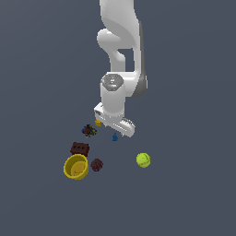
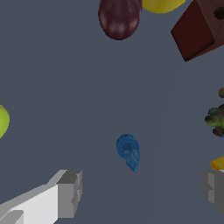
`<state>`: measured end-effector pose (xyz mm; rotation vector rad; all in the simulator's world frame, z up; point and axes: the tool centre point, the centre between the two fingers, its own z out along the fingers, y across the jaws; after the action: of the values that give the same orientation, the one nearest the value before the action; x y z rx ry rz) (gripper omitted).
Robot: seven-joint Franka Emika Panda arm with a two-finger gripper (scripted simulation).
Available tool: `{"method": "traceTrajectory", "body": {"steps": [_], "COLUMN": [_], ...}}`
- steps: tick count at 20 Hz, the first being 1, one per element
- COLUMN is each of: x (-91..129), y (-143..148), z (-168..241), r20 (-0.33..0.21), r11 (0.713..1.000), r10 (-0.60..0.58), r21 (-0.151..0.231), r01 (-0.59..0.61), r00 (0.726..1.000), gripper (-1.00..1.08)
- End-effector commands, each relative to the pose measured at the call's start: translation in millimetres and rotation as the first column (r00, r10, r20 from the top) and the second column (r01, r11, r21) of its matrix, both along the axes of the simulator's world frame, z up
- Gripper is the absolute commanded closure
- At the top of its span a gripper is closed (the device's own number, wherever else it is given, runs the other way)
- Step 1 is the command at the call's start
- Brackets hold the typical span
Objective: Pick up a designated object from a clutter of objects.
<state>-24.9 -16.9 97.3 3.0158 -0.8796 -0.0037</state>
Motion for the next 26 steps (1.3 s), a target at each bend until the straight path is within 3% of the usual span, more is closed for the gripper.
{"method": "traceTrajectory", "body": {"steps": [1,23,24,26], "x": [-1.4,-2.3,-2.3,-2.3], "y": [-0.8,-0.9,-0.9,-0.9], "z": [-4.0,-55.0,-55.0,-55.0], "r20": [0.002,0.002,0.002,0.002], "r11": [1.000,1.000,1.000,1.000], "r10": [-0.015,-0.019,-0.019,-0.019], "r21": [0.000,-0.001,-0.001,-0.001], "r01": [0.015,0.019,0.019,0.019], "r00": [1.000,1.000,1.000,1.000], "gripper": [-0.92,-0.92,1.08,1.08]}}
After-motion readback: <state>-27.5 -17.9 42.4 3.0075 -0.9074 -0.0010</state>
